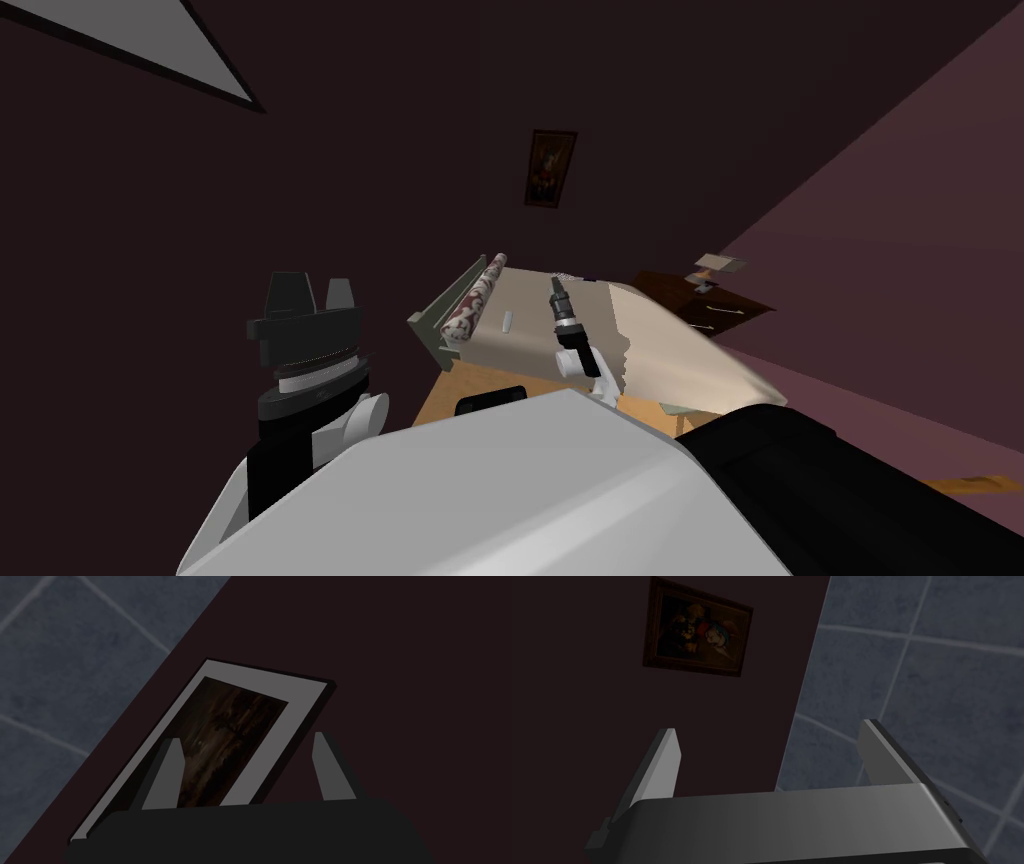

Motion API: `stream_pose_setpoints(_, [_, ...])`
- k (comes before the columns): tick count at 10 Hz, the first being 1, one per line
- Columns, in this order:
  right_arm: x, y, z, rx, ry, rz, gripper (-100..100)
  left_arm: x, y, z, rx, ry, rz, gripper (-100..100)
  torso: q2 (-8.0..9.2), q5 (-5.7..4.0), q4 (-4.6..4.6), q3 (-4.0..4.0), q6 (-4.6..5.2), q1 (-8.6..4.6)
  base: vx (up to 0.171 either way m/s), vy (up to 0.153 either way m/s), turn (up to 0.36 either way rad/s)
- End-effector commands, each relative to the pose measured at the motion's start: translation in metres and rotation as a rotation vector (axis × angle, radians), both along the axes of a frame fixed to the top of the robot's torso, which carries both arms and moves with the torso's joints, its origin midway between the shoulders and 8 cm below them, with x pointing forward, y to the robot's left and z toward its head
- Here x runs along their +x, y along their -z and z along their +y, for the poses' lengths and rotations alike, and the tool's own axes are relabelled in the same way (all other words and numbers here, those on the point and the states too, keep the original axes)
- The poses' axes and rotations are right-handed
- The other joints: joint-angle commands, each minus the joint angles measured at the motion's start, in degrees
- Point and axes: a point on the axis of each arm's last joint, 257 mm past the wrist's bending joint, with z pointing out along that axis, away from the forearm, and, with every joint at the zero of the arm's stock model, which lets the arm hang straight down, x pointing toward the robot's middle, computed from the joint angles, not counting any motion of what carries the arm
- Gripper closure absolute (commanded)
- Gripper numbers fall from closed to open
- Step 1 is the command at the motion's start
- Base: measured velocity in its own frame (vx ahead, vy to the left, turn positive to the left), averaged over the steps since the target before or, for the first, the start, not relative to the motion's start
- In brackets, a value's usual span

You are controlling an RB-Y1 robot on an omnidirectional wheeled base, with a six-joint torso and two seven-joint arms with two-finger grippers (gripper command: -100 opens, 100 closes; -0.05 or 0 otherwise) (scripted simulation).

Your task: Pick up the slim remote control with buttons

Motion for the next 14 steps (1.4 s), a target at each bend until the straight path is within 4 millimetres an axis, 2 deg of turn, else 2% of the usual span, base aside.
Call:
stream_pose_setpoints(1, [0.015, 0.014, 0.003, -0.015, 0.002, 0.051, -100, 0.000, 0.000, 0.000, 0.000, 0.000, 0.000, 0, 0.00, 0.00, 0.00, 0.00, 0.00, 0.00, 0.007, -0.021, 0.103])
stream_pose_setpoints(2, [0.016, 0.016, 0.003, -0.014, 0.004, 0.056, -100, 0.000, 0.000, 0.000, 0.000, 0.000, 0.000, 0, 0.00, 0.00, 0.00, 0.00, -0.02, 0.01, 0.004, -0.018, 0.058])
stream_pose_setpoints(3, [0.028, 0.023, 0.007, -0.030, 0.001, 0.084, -100, 0.000, 0.000, 0.000, 0.000, 0.000, 0.000, 0, 0.01, 0.01, 0.00, 0.01, 0.00, 0.03, 0.006, -0.021, 0.100])
stream_pose_setpoints(4, [0.030, 0.026, 0.006, -0.029, 0.004, 0.099, -100, 0.000, 0.000, 0.000, 0.000, 0.000, 0.000, 0, 0.00, 0.00, 0.00, 0.00, -0.02, 0.01, 0.007, -0.023, 0.059])
stream_pose_setpoints(5, [0.042, 0.032, 0.011, -0.047, 0.000, 0.123, -100, 0.000, 0.000, 0.000, 0.000, 0.000, 0.000, 0, 0.00, 0.00, 0.00, 0.00, 0.00, 0.02, 0.010, -0.023, 0.124])
stream_pose_setpoints(8, [0.059, 0.050, 0.014, -0.064, 0.004, 0.195, -100, 0.000, 0.000, 0.000, 0.000, 0.000, 0.000, 0, -0.02, 0.00, 0.00, -0.01, -0.02, 0.01, 0.008, -0.023, 0.088])
stream_pose_setpoints(9, [0.071, 0.058, 0.019, -0.085, -0.003, 0.221, -100, 0.000, 0.000, 0.000, 0.000, 0.000, 0.000, 0, 0.00, 0.00, 0.00, 0.00, 0.01, 0.02, 0.011, -0.027, 0.127])
stream_pose_setpoints(11, [0.073, 0.065, 0.018, -0.084, 0.003, 0.251, -100, 0.000, 0.000, 0.000, 0.000, 0.000, 0.000, 0, -0.01, 0.00, -0.01, -0.01, 0.01, 0.01, 0.007, -0.020, 0.030])
stream_pose_setpoints(12, [0.087, 0.076, 0.023, -0.107, -0.002, 0.290, -100, 0.000, 0.000, 0.000, 0.000, 0.000, 0.000, 0, 0.02, 0.01, 0.00, 0.01, 0.02, 0.05, 0.005, -0.017, 0.113])
stream_pose_setpoints(13, [0.088, 0.080, 0.022, -0.107, 0.001, 0.309, -100, 0.000, 0.000, 0.000, 0.000, 0.000, 0.000, 0, 0.00, 0.01, 0.00, 0.00, -0.01, 0.05, 0.009, -0.024, 0.081])
stream_pose_setpoints(14, [0.100, 0.089, 0.028, -0.132, -0.007, 0.339, -100, 0.000, 0.000, 0.000, 0.000, 0.000, 0.000, 0, -0.01, 0.01, 0.00, -0.01, 0.01, 0.03, 0.007, -0.030, 0.124])
